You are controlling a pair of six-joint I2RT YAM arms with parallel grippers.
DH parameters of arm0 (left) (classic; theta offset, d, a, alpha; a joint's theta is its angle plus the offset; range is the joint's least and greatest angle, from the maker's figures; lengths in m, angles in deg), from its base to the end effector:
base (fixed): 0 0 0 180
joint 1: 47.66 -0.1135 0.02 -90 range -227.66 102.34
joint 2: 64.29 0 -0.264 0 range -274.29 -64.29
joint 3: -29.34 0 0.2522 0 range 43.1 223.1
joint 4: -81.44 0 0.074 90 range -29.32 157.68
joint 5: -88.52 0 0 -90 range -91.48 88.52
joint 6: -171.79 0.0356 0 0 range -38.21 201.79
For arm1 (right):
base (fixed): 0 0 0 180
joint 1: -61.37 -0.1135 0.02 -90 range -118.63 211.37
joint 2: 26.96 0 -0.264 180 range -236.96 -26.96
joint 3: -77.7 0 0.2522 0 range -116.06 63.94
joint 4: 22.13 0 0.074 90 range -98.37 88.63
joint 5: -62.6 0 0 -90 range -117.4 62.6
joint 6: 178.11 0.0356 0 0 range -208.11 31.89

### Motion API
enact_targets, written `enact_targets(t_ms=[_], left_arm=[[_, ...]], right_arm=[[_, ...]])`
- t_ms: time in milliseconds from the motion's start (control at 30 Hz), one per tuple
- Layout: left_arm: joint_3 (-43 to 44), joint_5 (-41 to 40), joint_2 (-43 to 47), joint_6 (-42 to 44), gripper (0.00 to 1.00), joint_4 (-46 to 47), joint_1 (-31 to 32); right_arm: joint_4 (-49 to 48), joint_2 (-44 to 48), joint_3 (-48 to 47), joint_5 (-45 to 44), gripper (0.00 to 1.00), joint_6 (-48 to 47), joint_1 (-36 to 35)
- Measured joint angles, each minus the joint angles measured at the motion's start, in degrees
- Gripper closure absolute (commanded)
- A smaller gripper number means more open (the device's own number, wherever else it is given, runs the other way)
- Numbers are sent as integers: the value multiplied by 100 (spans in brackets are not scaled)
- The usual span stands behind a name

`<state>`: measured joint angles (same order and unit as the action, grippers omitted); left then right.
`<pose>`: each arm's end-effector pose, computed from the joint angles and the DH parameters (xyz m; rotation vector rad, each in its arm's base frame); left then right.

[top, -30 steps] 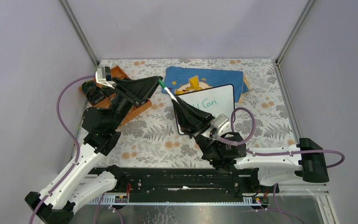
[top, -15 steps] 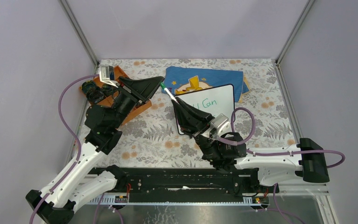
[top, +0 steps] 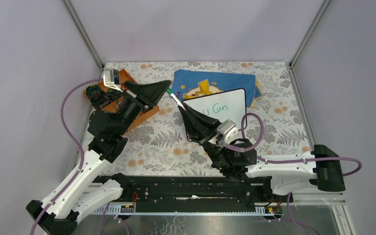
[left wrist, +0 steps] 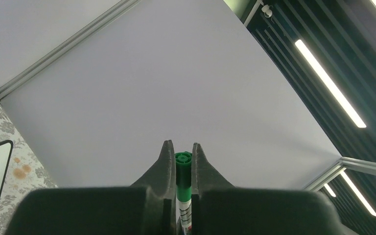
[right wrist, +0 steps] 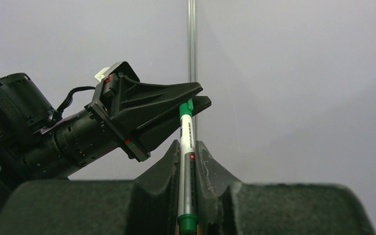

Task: Write a sentence on the whiteboard
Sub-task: Close the whiteboard marker at the center of the board.

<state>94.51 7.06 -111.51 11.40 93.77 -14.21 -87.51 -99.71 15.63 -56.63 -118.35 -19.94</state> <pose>0.1430 -0.1008 0.4401 -0.2319 1.1862 -1.6985 0.0550 0.2448 0.4046 -0.2249 0.7623 0.6881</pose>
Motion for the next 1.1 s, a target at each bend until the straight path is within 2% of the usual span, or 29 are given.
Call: enact_targets(t_ms=[700,1100], left_arm=[[-81,-142,33,-199,100,7,20],[-149,-688,7,-201,100,197,415]], right_arm=[[-313,-348,-144,-118,100,-297,-4],[-518,-420,-195,-155,100,-400,-42]])
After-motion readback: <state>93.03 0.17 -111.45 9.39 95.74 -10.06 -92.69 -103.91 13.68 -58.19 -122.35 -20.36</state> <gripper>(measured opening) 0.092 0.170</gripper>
